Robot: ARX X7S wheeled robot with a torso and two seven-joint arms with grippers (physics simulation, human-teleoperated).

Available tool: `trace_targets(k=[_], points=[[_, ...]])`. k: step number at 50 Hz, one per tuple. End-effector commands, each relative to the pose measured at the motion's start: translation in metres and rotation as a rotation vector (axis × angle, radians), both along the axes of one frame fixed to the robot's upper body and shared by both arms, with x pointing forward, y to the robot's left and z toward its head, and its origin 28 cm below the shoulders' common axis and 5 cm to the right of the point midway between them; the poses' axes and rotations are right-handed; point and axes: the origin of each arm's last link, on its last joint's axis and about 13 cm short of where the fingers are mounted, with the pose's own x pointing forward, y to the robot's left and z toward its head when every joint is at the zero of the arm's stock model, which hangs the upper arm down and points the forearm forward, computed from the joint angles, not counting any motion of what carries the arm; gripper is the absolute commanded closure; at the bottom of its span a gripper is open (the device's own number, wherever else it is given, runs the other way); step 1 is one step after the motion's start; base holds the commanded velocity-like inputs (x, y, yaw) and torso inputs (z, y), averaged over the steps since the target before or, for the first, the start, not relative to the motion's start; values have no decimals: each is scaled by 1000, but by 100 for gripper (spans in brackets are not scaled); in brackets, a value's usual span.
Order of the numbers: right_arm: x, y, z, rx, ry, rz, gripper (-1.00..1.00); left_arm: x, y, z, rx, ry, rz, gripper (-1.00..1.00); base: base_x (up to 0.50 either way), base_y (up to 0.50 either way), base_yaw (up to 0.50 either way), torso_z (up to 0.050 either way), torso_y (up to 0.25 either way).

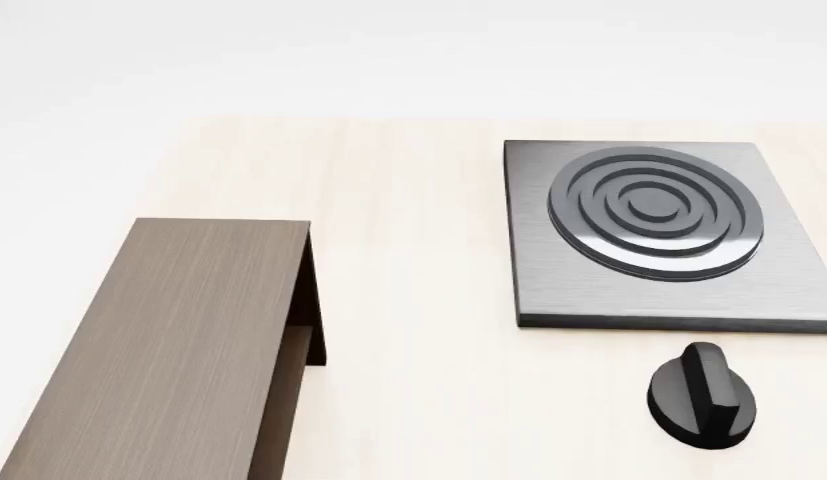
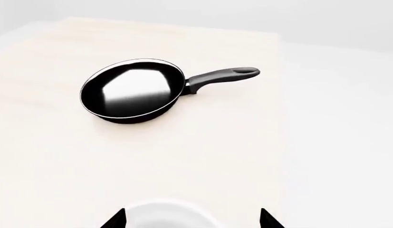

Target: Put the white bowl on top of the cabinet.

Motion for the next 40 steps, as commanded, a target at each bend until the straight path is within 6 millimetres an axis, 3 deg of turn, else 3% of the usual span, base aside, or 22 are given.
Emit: trace_targets(k=[1, 28, 40], points=[[-3, -5, -2, 4, -5, -45, -100, 0, 0, 0, 2, 2, 1, -100, 0, 0, 0, 0, 0], [-20, -15, -6, 154, -42, -51, -100, 1, 0, 7, 5, 6, 4, -100, 0, 0, 0, 0, 0], [-21, -17, -12, 161, -21, -83, -100, 0, 1, -1, 6, 7, 7, -100, 0, 0, 0, 0, 0]])
